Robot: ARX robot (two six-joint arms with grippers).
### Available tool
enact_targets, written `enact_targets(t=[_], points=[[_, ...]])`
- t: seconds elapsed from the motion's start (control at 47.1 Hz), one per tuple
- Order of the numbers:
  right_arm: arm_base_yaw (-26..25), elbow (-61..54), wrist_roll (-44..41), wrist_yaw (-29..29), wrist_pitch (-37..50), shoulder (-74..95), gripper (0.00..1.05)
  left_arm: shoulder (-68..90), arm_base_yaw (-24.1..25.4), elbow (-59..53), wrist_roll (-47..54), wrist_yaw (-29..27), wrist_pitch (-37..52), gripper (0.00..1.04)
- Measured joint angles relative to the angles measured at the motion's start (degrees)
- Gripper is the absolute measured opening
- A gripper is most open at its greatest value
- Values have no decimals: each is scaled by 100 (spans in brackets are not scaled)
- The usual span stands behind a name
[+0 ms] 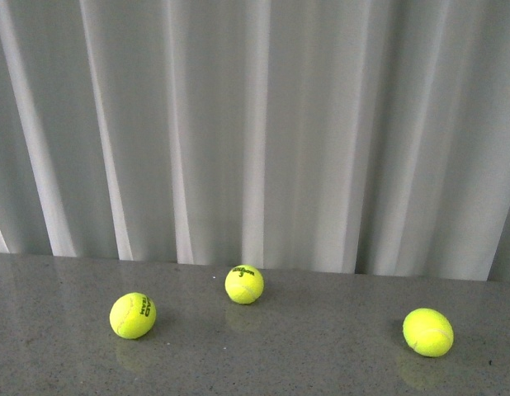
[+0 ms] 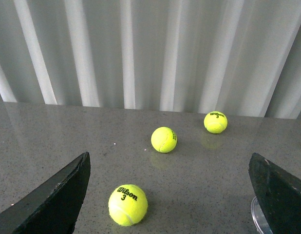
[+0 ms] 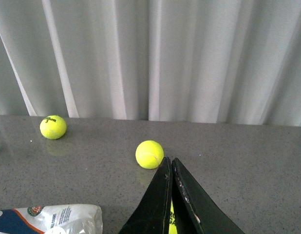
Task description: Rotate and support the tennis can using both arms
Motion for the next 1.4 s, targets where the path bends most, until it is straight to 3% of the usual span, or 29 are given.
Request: enact_targets(t=[0.764, 0.891, 1.166, 1.4], points=[[0, 0, 0, 0, -1727, -1768, 3, 0, 0, 0, 0, 0, 0, 98], [-2, 2, 0, -15, -2699, -2573, 3, 0, 0, 0, 0, -2, 0, 98], [-2, 2, -2, -17, -2745, -2745, 3, -4, 0, 0, 0, 0, 0, 98], [-2, 2, -4, -15, -2745, -2745, 51, -7, 0, 0, 0, 0, 0, 98]])
